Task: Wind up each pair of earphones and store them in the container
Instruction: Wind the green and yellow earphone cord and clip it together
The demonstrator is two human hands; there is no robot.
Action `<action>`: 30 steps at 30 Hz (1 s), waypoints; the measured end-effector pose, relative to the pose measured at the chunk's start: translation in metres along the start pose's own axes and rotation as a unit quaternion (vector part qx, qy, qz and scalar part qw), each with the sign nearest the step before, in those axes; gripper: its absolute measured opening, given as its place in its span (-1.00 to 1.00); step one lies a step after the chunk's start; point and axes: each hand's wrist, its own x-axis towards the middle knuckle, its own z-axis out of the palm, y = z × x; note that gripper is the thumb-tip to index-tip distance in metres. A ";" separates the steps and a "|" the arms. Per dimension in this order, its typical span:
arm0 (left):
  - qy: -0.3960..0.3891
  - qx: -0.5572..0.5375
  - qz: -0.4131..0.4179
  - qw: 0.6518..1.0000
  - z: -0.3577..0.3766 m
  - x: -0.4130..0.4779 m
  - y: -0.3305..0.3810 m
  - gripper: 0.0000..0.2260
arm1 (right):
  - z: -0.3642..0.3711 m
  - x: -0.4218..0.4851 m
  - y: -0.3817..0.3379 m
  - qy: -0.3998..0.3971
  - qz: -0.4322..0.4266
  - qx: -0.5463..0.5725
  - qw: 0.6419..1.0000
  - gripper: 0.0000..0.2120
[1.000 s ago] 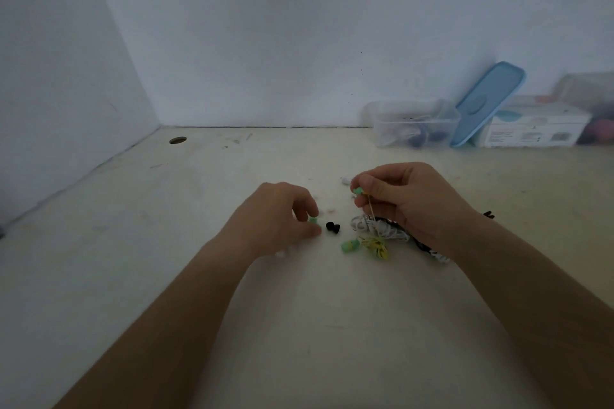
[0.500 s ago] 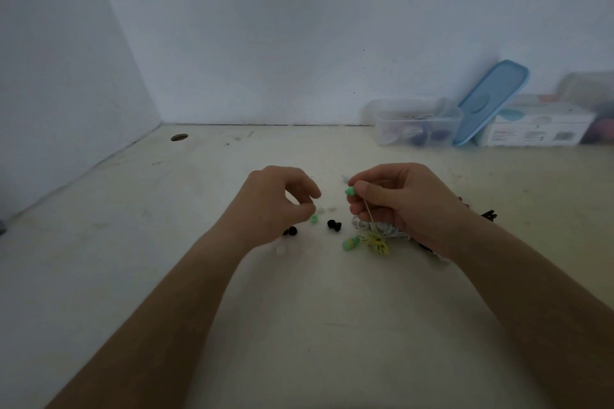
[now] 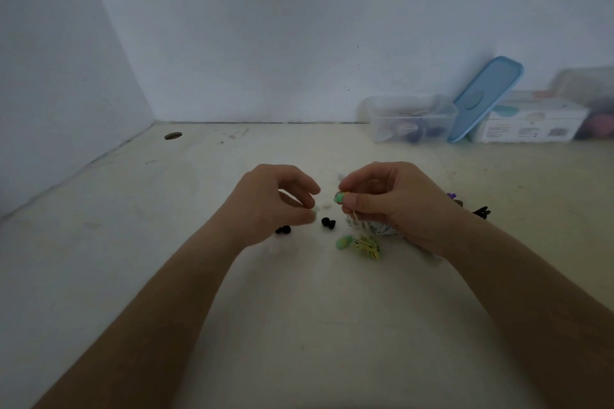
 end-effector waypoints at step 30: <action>0.020 -0.254 0.038 0.966 0.014 -0.005 0.011 -0.74 | 0.003 -0.002 -0.005 0.018 -0.034 0.036 0.999 -0.88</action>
